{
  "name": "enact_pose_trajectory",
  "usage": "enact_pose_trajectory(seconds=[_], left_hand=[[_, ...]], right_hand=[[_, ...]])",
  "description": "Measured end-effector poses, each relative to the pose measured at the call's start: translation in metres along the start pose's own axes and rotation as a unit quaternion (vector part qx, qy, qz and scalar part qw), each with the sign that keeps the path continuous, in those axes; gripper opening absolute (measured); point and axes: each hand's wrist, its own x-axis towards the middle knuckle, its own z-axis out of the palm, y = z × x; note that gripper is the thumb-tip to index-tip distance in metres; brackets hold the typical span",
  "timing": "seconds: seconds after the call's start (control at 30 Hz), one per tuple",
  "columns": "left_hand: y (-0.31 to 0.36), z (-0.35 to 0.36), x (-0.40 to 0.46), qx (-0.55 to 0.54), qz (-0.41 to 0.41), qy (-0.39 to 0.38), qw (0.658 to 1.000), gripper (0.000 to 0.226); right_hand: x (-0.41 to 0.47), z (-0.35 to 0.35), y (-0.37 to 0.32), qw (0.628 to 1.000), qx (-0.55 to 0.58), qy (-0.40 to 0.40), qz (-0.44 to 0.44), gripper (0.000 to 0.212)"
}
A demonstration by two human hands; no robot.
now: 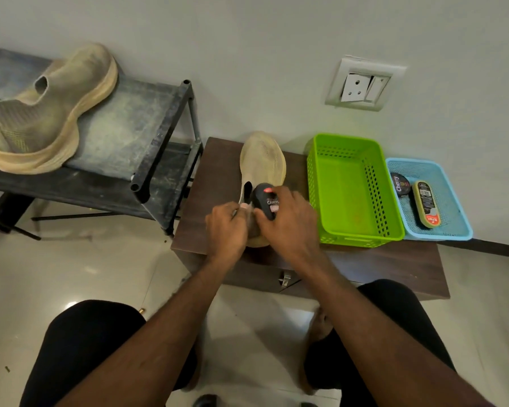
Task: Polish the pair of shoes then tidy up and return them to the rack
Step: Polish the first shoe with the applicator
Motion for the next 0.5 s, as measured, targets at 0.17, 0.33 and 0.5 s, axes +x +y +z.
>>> enact_pose_trajectory(seconds=[0.17,0.33,0.5], left_hand=[[0.002,0.001,-0.001,-0.005,-0.010,-0.002,1.000,0.038],[0.003,0.004,0.001,-0.015,-0.026,0.007,1.000,0.040],[0.002,0.007,-0.002,-0.021,-0.029,-0.006,0.999,0.040]], right_hand=[[0.021,-0.015,0.013,0.997,0.026,0.019,0.068,0.055],[-0.015,-0.026,-0.001,0.973,0.184,-0.049,0.128,0.056],[0.004,-0.002,-0.005,0.997,0.059,-0.003,0.045,0.059]])
